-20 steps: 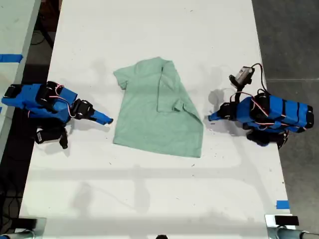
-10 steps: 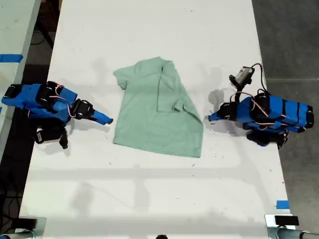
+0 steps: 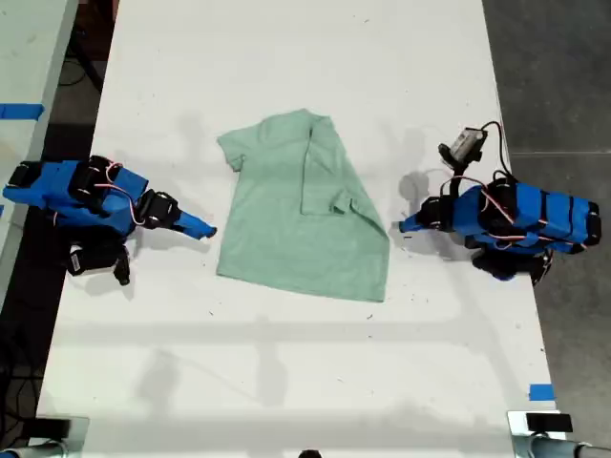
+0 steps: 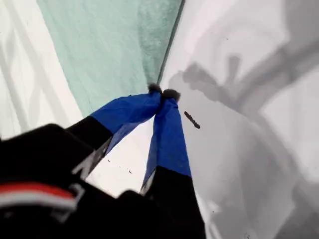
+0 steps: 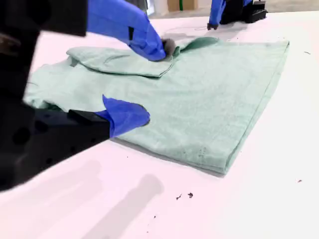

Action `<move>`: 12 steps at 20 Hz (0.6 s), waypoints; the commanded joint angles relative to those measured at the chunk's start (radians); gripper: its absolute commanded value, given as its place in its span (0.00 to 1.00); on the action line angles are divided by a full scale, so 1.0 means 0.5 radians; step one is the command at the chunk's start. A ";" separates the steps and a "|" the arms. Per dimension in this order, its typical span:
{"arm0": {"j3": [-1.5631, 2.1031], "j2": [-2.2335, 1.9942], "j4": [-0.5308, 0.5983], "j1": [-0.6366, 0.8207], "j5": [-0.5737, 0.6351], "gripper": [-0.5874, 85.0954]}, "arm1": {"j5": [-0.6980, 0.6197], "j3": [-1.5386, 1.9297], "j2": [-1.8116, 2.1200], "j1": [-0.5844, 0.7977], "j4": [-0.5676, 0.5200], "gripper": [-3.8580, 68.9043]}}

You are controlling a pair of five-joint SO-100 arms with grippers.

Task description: Fold t shirt

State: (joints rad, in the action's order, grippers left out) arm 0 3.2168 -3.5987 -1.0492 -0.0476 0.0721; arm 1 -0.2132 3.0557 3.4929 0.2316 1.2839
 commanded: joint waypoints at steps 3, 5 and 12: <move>0.006 -0.012 0.021 -0.015 0.175 0.21 | 0.046 0.107 0.028 -0.015 0.009 0.06; -0.021 -0.012 0.012 -0.034 0.086 0.20 | 0.052 0.107 0.028 -0.021 0.009 0.06; -0.098 -0.012 -0.018 -0.110 -0.598 0.42 | 0.046 0.107 0.028 -0.025 0.009 0.06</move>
State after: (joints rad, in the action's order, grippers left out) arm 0 3.1876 -3.5987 -1.0753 -0.0905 -0.1488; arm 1 -0.1963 3.0557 3.4929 0.2316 1.2839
